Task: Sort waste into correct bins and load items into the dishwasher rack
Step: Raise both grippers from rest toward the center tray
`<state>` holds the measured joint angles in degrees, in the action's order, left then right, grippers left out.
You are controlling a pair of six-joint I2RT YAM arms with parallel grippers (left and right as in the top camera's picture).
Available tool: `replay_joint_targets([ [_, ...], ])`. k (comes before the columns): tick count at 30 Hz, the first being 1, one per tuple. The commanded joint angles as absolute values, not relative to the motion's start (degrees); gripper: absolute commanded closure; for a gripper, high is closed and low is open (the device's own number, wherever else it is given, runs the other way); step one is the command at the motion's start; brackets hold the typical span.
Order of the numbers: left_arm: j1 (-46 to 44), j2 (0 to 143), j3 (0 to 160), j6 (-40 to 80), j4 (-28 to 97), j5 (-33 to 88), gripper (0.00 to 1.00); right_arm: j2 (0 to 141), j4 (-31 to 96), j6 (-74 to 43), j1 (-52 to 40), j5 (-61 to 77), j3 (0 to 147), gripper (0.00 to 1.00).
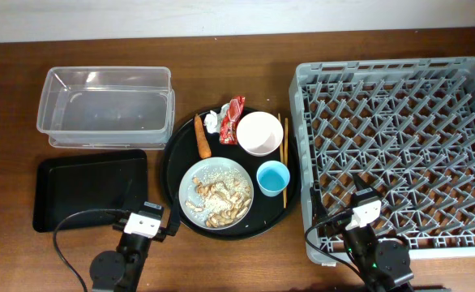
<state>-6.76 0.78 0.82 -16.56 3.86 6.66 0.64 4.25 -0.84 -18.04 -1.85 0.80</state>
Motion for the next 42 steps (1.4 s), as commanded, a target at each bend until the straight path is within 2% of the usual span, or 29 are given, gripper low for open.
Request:
replay_joint_targets([
  [1, -6.5, 0.4, 0.5, -16.8, 3.9, 6.4, 0.01, 0.5, 4.5, -0.8, -18.4, -1.9, 0.3, 0.02],
  [33, -6.5, 0.3, 0.5, -16.8, 2.8, 6.8, 0.01, 0.5, 4.5, -0.8, -18.4, -1.9, 0.3, 0.02],
  [37, -6.5, 0.4, 0.5, -16.8, 2.8, 11.4, 0.01, 0.5, 3.0, -0.8, -18.3, -2.2, 0.3, 0.02],
  [42, -6.5, 0.4, 0.5, -16.8, -4.8, 27.2, 0.01, 0.5, 0.2, -0.9, -18.4, -1.0, 0.3, 0.02],
])
